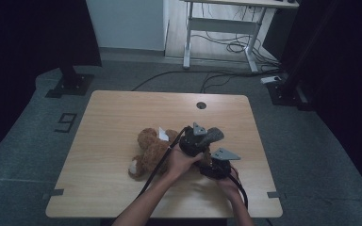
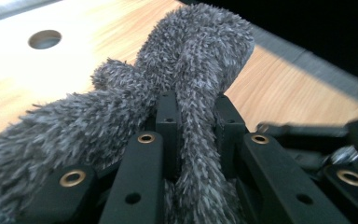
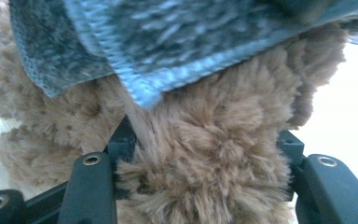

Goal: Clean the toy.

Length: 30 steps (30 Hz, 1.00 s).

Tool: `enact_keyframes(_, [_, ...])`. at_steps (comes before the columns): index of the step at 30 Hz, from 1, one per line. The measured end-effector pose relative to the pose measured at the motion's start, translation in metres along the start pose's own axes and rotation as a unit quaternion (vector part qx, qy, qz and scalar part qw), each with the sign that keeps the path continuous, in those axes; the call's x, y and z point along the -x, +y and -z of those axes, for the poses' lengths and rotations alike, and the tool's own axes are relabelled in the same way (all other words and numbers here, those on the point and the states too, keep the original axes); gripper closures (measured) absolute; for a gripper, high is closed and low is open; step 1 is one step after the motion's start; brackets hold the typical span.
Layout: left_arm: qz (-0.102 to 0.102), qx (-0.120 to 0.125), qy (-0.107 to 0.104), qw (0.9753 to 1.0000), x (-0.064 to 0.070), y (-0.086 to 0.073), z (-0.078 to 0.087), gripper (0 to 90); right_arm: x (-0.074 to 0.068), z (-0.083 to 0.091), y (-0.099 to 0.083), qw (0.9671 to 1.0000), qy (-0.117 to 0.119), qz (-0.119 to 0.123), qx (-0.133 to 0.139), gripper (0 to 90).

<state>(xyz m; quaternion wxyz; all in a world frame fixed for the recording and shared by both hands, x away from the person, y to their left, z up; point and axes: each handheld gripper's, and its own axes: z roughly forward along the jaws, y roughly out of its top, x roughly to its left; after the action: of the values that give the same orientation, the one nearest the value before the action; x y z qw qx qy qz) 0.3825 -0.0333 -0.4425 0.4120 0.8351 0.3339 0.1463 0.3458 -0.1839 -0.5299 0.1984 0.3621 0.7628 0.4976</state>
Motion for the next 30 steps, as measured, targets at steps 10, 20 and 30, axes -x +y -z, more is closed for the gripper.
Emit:
enact_keyframes(10, [0.041, -0.013, 0.028, 0.9987, -0.050, -0.033, 0.043, 76.3, 0.001, 0.000, -0.002, 1.0000, -0.002, 0.003, 0.005, 43.5])
enact_keyframes(20, [0.074, -0.008, 0.087, 0.9934, -0.101, -0.073, 0.088, 76.5, 0.001, 0.000, -0.003, 1.0000, -0.002, -0.001, 0.008, 43.5])
enact_keyframes(30, [0.136, -0.045, 0.102, 0.9844, -0.140, -0.129, 0.098, 76.2, 0.002, -0.001, -0.004, 0.9999, -0.004, -0.010, 0.013, 43.6])
